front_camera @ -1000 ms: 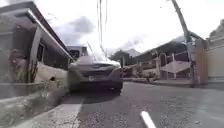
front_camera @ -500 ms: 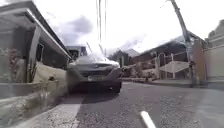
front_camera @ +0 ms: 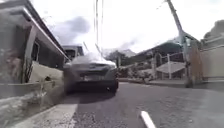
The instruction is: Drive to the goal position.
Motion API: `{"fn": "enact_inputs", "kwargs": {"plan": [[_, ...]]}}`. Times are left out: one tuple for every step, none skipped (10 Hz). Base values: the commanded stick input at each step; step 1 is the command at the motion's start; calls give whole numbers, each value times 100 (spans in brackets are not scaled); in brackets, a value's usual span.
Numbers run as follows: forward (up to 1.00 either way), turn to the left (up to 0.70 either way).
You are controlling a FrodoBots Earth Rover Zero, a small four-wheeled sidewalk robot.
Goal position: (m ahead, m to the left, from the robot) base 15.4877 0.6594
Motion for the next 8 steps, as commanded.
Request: {"fn": "enact_inputs", "kwargs": {"plan": [[0,-82],[0,-82],[0,-82],[0,-82],[0,-82],[0,-82],[0,-82],[0,-82]]}}
